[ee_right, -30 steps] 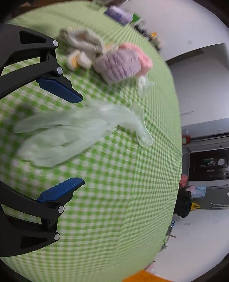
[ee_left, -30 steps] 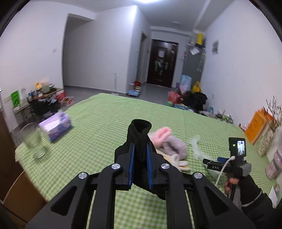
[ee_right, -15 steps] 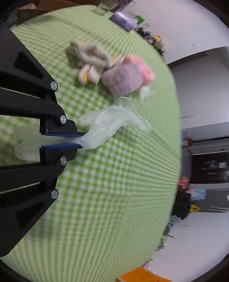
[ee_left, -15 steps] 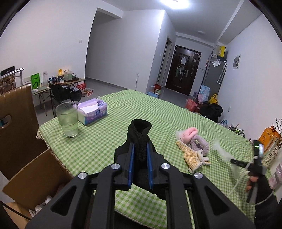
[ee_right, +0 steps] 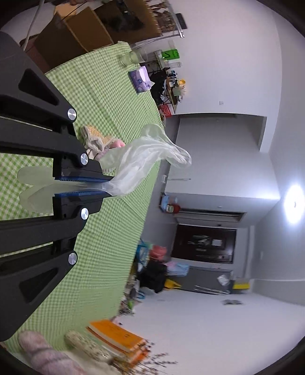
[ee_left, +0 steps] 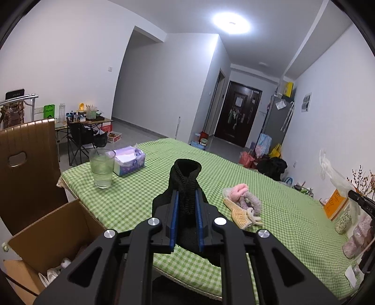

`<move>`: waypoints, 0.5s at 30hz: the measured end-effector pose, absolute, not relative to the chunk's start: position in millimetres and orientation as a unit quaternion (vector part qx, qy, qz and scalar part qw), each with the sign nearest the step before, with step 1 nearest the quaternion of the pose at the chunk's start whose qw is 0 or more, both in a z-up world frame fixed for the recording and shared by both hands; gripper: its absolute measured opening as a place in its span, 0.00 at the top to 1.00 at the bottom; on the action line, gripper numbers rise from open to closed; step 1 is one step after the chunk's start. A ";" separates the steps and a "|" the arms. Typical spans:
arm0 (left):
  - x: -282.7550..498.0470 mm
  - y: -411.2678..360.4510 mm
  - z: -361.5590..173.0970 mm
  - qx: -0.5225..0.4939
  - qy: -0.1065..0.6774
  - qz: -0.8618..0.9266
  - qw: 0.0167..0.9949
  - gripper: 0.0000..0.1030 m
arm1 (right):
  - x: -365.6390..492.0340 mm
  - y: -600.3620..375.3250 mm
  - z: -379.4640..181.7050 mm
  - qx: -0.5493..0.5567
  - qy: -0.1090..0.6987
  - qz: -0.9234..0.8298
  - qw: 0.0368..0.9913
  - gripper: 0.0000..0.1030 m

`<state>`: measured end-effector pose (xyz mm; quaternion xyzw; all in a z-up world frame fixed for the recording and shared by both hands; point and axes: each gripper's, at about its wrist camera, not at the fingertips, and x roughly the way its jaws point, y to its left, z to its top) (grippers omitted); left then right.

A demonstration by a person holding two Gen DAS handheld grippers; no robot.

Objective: Organize soft objects
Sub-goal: 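Carry the black sock and plastic glove into the box and open both grippers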

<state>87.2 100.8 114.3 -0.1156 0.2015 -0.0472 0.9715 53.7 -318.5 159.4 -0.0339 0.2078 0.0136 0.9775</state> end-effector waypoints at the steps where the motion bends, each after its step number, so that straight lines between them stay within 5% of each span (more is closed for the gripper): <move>1: 86.7 104.4 114.5 -0.118 0.200 -0.043 0.972 0.90 | 52.6 -317.1 158.2 -0.034 0.207 0.016 0.978 0.94; 15: 73.7 157.7 95.2 -0.150 0.200 0.013 0.968 0.90 | 101.4 -229.9 130.0 -0.089 0.236 0.066 0.965 0.93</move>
